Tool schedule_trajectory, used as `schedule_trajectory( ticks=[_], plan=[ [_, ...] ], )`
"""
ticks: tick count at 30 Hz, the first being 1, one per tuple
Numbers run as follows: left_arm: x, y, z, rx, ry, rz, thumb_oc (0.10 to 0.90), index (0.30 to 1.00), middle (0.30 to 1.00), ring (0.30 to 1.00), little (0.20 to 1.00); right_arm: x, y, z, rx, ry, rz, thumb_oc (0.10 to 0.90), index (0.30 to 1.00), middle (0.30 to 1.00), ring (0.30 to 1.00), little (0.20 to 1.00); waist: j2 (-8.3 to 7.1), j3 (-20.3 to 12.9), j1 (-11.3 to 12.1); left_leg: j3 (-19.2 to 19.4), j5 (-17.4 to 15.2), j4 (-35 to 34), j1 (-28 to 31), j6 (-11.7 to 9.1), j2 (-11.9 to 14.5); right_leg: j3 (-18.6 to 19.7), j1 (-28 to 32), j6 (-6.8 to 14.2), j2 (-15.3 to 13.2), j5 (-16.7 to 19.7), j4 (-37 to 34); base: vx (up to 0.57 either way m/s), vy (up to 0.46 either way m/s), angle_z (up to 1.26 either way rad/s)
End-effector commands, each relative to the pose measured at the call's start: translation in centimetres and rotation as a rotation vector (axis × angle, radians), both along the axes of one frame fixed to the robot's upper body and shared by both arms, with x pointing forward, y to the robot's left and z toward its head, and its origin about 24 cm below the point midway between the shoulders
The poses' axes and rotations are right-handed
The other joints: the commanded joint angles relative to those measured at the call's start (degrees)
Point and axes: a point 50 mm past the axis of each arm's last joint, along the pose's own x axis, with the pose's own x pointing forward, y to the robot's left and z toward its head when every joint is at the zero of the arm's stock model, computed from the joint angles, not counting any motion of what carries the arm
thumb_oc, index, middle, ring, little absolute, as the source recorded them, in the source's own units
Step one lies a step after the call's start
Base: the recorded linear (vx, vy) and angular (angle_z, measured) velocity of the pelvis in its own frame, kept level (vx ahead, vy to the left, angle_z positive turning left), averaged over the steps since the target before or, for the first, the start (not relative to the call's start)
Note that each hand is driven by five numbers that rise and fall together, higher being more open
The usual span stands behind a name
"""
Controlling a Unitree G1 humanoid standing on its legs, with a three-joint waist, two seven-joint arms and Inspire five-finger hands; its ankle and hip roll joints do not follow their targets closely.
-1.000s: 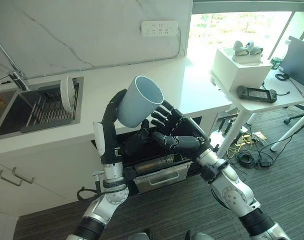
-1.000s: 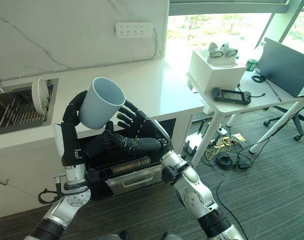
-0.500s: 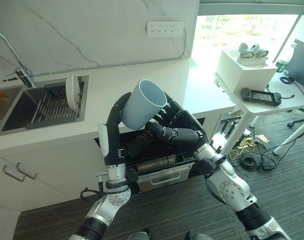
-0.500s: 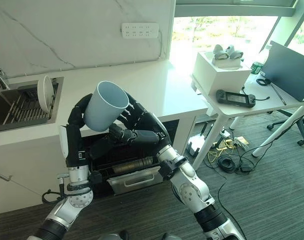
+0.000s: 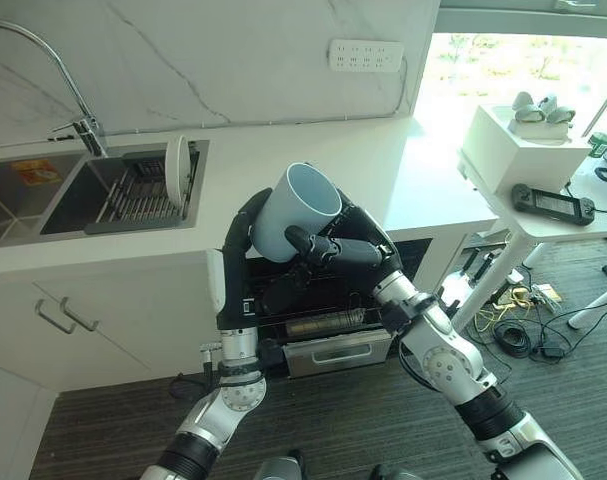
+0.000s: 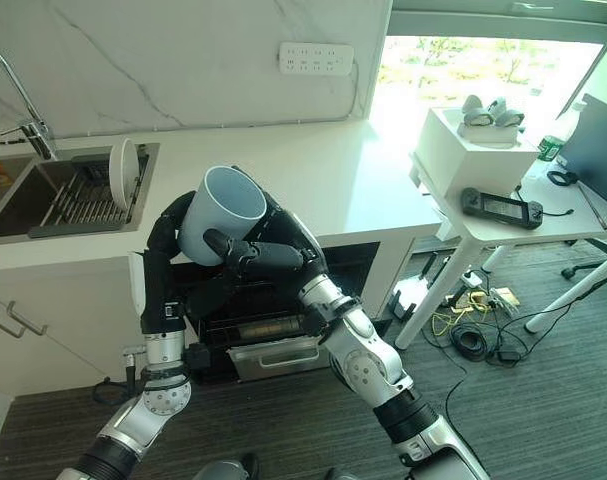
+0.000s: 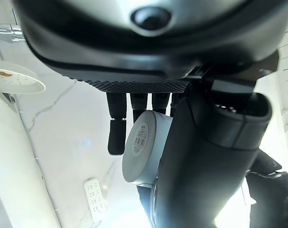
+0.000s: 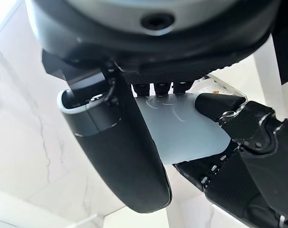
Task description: Place the dishes in the dishwasher.
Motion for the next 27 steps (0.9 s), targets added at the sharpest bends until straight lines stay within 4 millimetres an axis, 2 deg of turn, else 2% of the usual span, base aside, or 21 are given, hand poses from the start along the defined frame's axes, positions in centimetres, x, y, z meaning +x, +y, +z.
schedule_trajectory(
  ticks=[1,2,3,4,5,6,17,22,23,27],
  plan=[
    [1.0,-2.9,3.9,0.031,-0.191,-0.195,0.400,0.300,0.300,0.300,0.300,0.4,2.6,7.7,0.175,-0.266,0.078,0.800,0.900,0.900,0.900,0.900,-1.16,-1.37,-0.09,-3.63,-12.03,4.37,1.72,-0.10,-0.73,1.03,5.13,5.29,-1.45,-3.91,-3.94,0.00,-0.014,0.04],
    [1.0,-3.0,3.9,0.034,-0.192,-0.198,0.400,0.300,0.300,0.300,0.300,0.5,2.7,7.7,0.170,-0.264,0.077,0.800,0.900,0.900,0.900,0.900,-1.18,-1.35,-0.03,-3.63,-12.01,4.37,1.68,-0.09,-0.73,1.00,5.12,5.29,-1.48,-3.91,-3.94,0.00,0.000,0.00],
    [1.0,-3.1,3.9,0.038,-0.190,-0.202,0.400,0.300,0.300,0.300,0.300,0.5,2.9,7.6,0.159,-0.262,0.077,0.723,0.785,0.785,0.785,0.785,-1.19,-1.34,0.07,-3.59,-11.96,4.37,1.61,-0.08,-0.76,0.92,5.09,5.30,-1.54,-3.88,-3.94,0.00,0.000,0.00],
    [1.0,-3.1,3.9,0.038,-0.189,-0.204,0.400,0.300,0.300,0.300,0.300,0.5,2.9,7.6,0.157,-0.265,0.073,0.549,0.524,0.524,0.524,0.524,-1.19,-1.35,0.11,-3.61,-11.94,4.37,1.60,-0.08,-0.78,0.90,5.09,5.30,-1.54,-3.87,-3.94,0.00,0.000,0.00],
    [1.0,-3.2,3.9,0.039,-0.188,-0.205,0.400,0.300,0.300,0.300,0.300,0.5,2.9,7.7,0.154,-0.268,0.069,0.452,0.378,0.378,0.378,0.378,-1.20,-1.34,0.13,-3.60,-11.93,4.37,1.59,-0.08,-0.77,0.87,5.10,5.29,-1.54,-3.87,-3.94,0.00,0.000,0.00],
    [1.0,-3.2,3.9,0.041,-0.187,-0.210,0.400,0.300,0.300,0.300,0.300,0.6,2.9,7.7,0.144,-0.277,0.058,0.400,0.300,0.300,0.300,0.300,-1.22,-1.31,0.23,-3.62,-11.92,4.37,1.57,-0.07,-0.77,0.80,5.13,5.29,-1.56,-3.88,-3.94,0.00,0.000,0.00],
    [1.1,-3.6,4.0,0.065,-0.158,-0.242,0.400,0.300,0.300,0.300,0.300,0.6,2.9,8.6,0.131,-0.366,-0.004,0.400,0.300,0.300,0.300,0.300,-1.05,-0.95,0.98,-3.91,-11.72,4.37,1.34,0.00,-0.91,0.15,5.37,5.23,-1.78,-3.91,-3.94,0.00,-0.001,0.05],
    [1.5,-3.8,3.6,0.093,-0.089,-0.262,0.400,0.300,0.300,0.300,0.300,0.3,2.8,9.2,0.148,-0.436,-0.029,0.400,0.300,0.300,0.300,0.300,-0.85,-1.00,1.46,-4.10,-11.60,4.37,1.25,0.00,-0.89,-0.38,5.62,5.13,-1.90,-4.06,-3.94,0.00,0.006,0.02],
    [1.7,-3.5,3.2,0.088,-0.044,-0.245,0.800,0.900,0.900,0.900,0.900,0.3,2.3,9.4,0.184,-0.441,-0.055,0.400,0.300,0.300,0.300,0.300,-0.71,-1.04,1.58,-4.19,-11.50,4.37,1.22,-0.03,-0.83,-0.60,5.75,5.07,-1.92,-4.18,-3.94,0.01,0.019,0.05],
    [2.0,-2.6,2.6,0.060,0.018,-0.210,0.800,0.900,0.900,0.900,0.900,0.4,0.7,9.9,0.264,-0.440,-0.161,0.400,0.300,0.300,0.300,0.300,-0.46,-1.08,1.71,-4.22,-11.38,4.37,1.20,-0.10,-0.71,-1.03,5.97,5.01,-1.93,-4.34,-3.94,0.00,0.012,0.07]
  ],
)
